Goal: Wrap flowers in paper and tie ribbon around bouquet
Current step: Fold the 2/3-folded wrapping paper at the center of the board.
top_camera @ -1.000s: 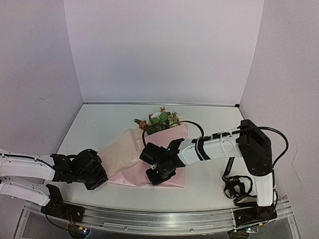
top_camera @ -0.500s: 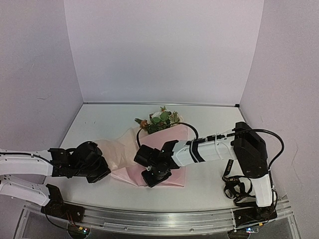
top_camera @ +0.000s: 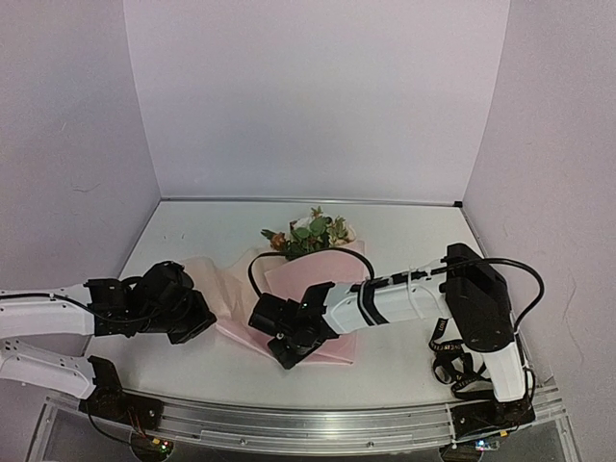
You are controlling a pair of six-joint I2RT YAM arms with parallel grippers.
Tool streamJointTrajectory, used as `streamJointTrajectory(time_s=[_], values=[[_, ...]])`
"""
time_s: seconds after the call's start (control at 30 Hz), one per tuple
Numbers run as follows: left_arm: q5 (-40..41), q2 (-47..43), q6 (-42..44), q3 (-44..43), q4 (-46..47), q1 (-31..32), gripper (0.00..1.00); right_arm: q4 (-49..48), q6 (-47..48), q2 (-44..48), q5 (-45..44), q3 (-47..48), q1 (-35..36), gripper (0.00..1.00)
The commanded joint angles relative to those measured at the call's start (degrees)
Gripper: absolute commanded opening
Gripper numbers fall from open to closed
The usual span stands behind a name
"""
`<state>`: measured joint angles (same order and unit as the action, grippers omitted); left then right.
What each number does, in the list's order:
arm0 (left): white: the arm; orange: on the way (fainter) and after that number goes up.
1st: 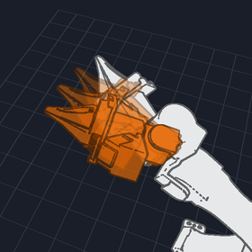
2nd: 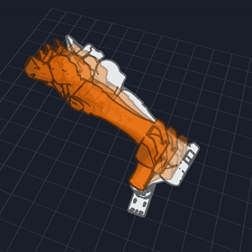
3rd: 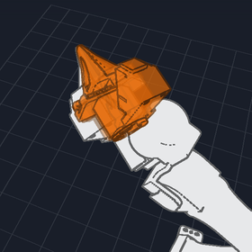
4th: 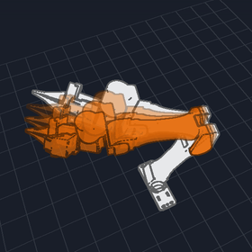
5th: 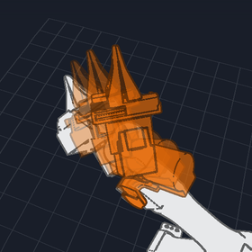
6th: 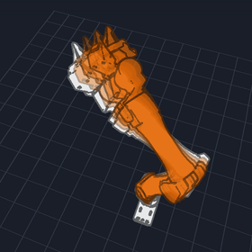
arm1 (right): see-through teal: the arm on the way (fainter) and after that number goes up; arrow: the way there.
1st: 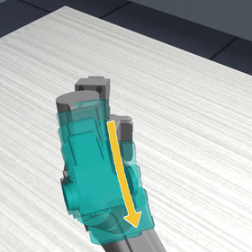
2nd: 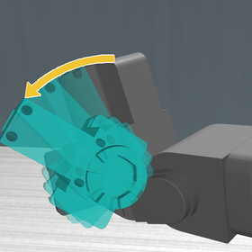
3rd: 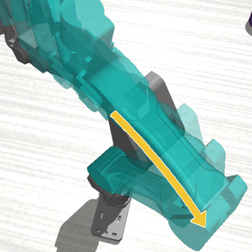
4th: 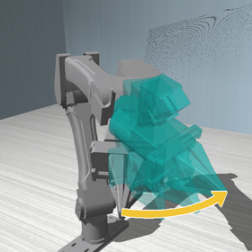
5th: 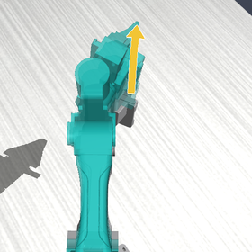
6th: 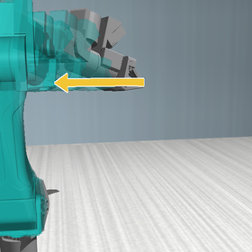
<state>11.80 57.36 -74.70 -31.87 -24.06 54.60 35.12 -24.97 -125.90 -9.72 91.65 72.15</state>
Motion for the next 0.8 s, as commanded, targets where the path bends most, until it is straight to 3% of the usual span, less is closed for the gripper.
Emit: streamJointTrajectory(time_s=[0.0,0.17,0.5,0.63,0.77], values=[[2.3,-0.9,6.3,-4.8,2.9,0.0,0.00,3.1,1.5,-2.8,-1.0,0.7,0.6,0.45],[-1.3,-0.3,12.5,-5.0,7.8,0.1,0.00,2.2,0.6,-0.8,1.9,0.8,0.2,0.50],[-2.2,-1.0,17.4,-3.3,6.9,0.1,0.00,-2.2,-5.8,9.2,14.9,-1.3,-3.9,0.51],[-3.4,-0.8,20.3,-3.6,8.9,0.1,0.00,-2.2,-7.9,13.8,15.2,-2.8,-4.6,0.51],[-5.0,0.6,23.6,-5.3,9.8,0.2,0.00,0.5,-9.6,20.7,9.5,-8.8,-5.9,0.47]])
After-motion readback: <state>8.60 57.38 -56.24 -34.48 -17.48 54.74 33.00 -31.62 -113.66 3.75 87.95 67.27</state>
